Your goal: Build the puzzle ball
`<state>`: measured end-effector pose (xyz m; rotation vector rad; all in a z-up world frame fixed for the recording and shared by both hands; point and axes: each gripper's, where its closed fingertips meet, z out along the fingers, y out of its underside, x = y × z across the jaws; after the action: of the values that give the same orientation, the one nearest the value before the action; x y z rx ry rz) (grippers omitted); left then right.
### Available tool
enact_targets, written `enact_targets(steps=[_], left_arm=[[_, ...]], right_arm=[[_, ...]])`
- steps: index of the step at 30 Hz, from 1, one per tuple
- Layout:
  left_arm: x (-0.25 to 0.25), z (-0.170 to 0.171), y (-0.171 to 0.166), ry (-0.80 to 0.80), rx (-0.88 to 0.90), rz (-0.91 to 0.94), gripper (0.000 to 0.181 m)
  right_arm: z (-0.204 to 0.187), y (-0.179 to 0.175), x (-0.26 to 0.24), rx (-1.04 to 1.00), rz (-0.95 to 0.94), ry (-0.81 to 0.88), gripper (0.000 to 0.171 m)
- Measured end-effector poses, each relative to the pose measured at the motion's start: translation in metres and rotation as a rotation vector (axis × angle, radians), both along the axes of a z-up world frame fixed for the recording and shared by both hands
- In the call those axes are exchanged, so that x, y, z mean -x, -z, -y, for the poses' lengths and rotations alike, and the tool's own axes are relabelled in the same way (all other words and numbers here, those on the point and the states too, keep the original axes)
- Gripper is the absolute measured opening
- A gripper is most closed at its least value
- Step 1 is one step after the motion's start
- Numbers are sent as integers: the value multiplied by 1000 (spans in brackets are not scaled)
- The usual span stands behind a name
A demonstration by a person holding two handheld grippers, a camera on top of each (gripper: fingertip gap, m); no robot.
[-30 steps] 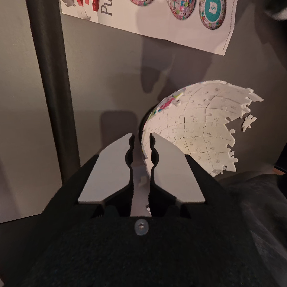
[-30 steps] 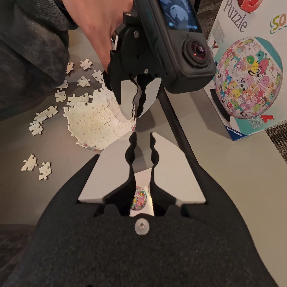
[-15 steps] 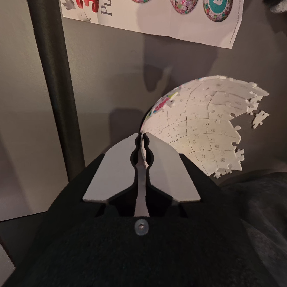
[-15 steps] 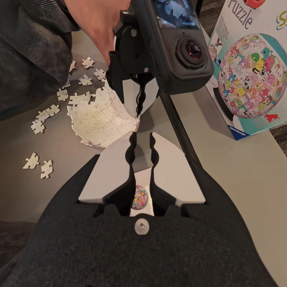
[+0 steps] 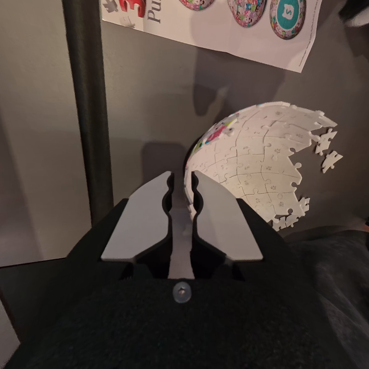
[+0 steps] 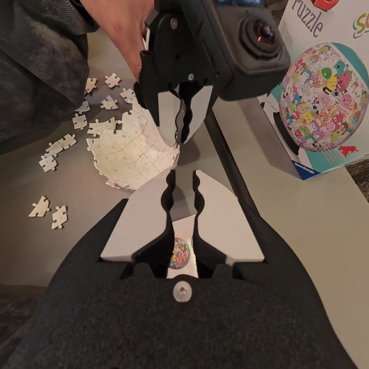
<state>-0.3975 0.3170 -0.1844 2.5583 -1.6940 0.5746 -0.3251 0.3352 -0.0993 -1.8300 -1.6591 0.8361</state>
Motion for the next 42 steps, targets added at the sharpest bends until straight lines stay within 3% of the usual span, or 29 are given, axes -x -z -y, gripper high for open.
enact_targets(steps=[12,19,25,28,33,38,42], left_arm=[[16,-3,-30,-90,-115,26,24],[36,3,-57,-314,-269,126,27],[46,21,-43,-362,-333,88,24],[47,23,-44,-388,-305,115,24],[47,28,-69,-456,-311,367,23],[58,40,-49,-405,-230,350,24],[58,31,-48,-427,-186,426,24]], right_arm=[[0,15,12,-14,58,-4,17],[5,24,22,21,95,-10,18],[8,34,30,-22,178,-9,18],[8,21,40,-79,144,-19,18],[16,-4,67,-213,66,-210,18],[22,-1,96,-450,1,-526,16],[43,6,111,-388,40,-639,13]])
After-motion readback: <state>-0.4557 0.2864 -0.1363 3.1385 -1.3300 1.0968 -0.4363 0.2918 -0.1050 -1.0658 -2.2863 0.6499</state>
